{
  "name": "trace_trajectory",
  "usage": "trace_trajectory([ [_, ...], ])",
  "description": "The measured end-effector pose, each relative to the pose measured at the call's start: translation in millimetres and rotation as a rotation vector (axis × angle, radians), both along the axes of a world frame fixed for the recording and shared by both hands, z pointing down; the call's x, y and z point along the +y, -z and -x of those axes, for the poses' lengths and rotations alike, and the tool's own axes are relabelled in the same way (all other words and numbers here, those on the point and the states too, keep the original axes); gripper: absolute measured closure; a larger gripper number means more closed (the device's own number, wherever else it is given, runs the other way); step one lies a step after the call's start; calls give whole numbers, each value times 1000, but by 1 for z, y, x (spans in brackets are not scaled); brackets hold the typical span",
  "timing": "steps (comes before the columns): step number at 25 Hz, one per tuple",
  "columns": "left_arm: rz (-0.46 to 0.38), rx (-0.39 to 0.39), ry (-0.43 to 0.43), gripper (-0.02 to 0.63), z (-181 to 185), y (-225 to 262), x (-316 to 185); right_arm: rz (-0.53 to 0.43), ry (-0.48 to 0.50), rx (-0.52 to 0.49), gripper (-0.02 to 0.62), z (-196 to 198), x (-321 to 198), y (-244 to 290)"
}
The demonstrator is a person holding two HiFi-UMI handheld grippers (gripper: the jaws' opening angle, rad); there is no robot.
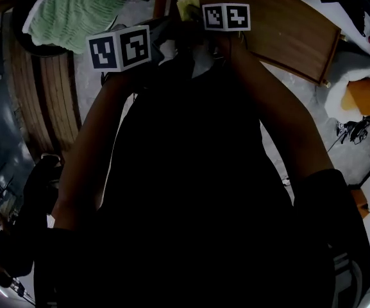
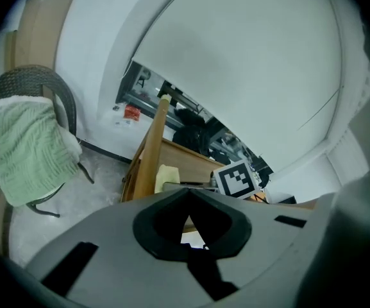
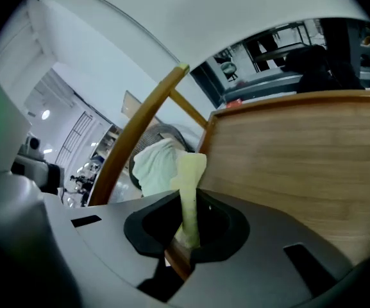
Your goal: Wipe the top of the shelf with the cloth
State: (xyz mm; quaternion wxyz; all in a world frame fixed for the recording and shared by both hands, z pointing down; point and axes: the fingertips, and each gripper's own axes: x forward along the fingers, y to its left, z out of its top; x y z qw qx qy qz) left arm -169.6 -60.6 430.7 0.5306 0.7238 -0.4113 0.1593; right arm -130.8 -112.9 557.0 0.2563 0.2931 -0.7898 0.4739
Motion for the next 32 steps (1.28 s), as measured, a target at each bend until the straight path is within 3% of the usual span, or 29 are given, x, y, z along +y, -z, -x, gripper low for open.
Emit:
trace_trajectory([
  [7,23,17,26,594,32,-10,3,1,121,115,541,39,12,-38],
  [15,8,34,-2,594,15,-7,-2,-55,221,211,541,31,12,-44],
  [22,23,56,-56,594,-28,-7,-1,-55,192,248,543,-26,11,-45],
  [32,75,62,-137,594,-121,-25,5,-25,114,301,543,-155,18,-44],
])
